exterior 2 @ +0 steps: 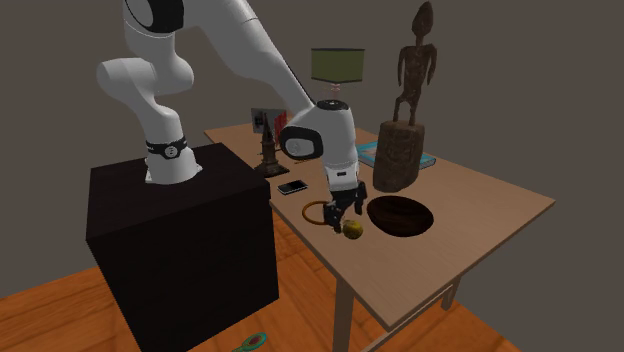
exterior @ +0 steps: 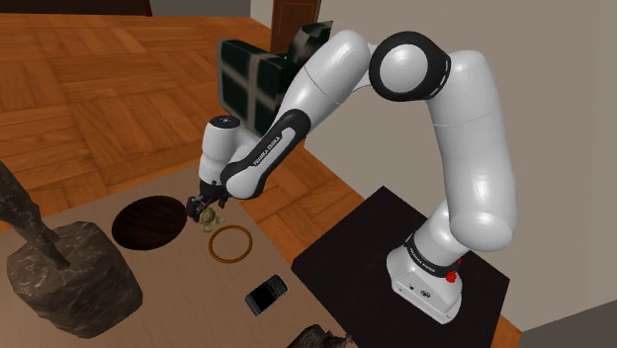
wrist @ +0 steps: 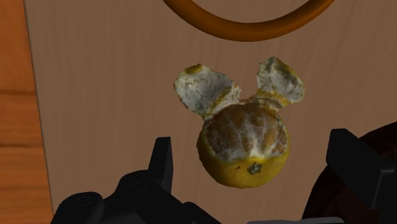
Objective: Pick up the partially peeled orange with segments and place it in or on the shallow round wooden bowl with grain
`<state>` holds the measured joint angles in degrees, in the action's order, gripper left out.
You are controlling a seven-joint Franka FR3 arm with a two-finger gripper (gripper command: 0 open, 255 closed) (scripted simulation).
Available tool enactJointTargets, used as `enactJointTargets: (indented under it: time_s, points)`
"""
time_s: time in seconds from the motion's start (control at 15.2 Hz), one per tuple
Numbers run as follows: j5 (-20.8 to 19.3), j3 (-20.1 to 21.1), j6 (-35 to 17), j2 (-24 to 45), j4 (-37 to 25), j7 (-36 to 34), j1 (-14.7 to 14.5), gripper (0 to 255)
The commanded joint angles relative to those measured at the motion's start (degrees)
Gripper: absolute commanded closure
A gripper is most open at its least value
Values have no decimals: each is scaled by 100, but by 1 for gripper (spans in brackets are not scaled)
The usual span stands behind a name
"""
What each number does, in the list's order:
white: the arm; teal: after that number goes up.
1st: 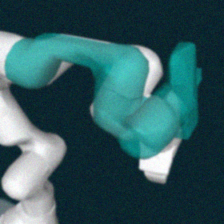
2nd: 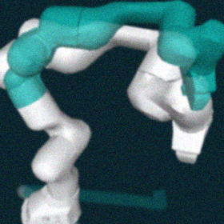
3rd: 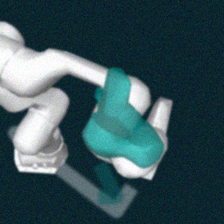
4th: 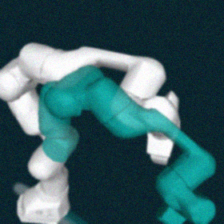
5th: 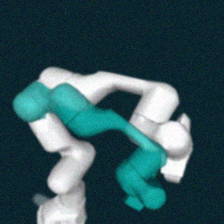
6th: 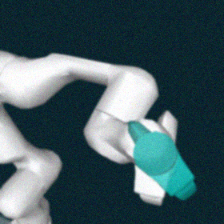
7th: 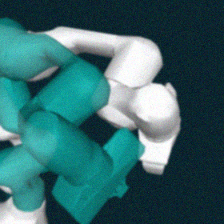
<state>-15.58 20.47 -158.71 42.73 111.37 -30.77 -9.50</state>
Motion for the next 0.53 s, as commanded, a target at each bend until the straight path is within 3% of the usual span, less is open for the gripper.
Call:
enactJointTargets:
  time_s: [0.0, 0.46]
  points:
    - [-41, -63, -99, 168, -94, -15, -62, 0]
    - [-66, -110, -149, 288, -169, -33, -115, 0]
